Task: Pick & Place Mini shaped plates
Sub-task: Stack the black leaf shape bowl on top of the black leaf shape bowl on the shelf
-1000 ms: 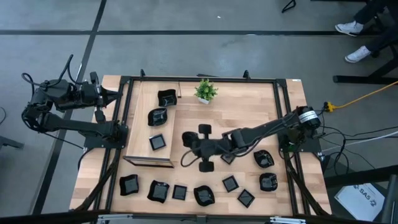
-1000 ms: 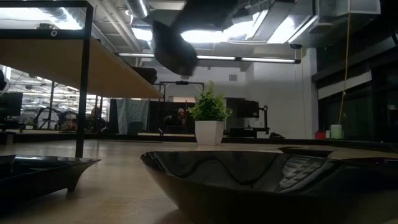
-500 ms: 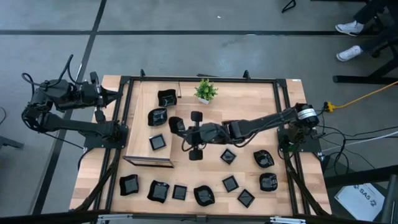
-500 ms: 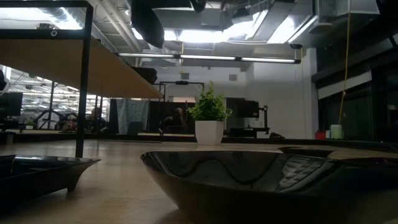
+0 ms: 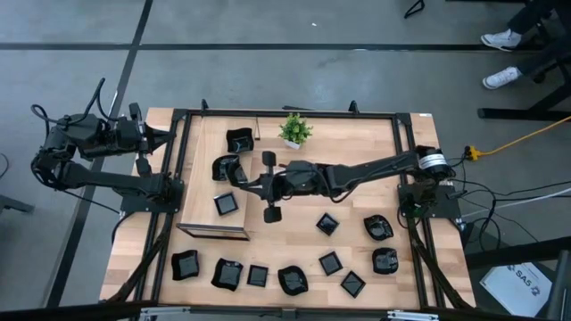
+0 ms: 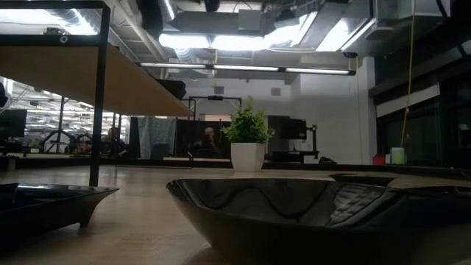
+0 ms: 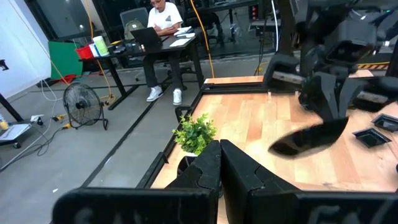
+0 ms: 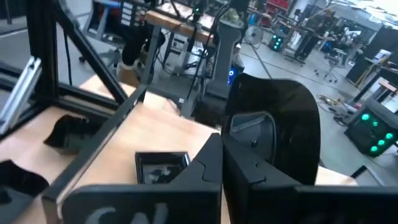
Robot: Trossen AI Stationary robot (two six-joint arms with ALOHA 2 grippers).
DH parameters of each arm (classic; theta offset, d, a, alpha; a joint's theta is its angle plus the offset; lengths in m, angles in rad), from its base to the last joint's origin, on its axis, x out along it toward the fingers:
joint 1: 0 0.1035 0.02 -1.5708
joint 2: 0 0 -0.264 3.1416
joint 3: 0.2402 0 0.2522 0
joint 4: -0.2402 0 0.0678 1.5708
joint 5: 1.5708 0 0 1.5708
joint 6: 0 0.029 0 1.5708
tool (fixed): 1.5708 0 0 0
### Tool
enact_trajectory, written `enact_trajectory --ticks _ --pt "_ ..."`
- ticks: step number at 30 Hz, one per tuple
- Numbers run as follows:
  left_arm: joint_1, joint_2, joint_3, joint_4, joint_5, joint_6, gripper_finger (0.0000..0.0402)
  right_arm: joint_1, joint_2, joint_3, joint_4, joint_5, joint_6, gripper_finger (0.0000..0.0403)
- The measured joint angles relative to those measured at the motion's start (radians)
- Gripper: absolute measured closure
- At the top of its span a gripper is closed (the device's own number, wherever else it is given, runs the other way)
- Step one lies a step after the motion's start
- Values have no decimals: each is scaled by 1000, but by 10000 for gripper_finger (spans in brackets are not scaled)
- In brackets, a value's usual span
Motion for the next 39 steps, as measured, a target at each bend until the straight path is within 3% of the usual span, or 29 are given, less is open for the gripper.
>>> enact_trajectory --ticks 5,14,39 --pt "0 0 0 0 0 0 398 -21 30 0 38 -7 -48 402" --pt "0 0 0 0 0 0 398 -60 83 0 118 -133 -108 402" --pt "0 0 0 0 0 0 398 -138 151 0 146 -134 -103 396"
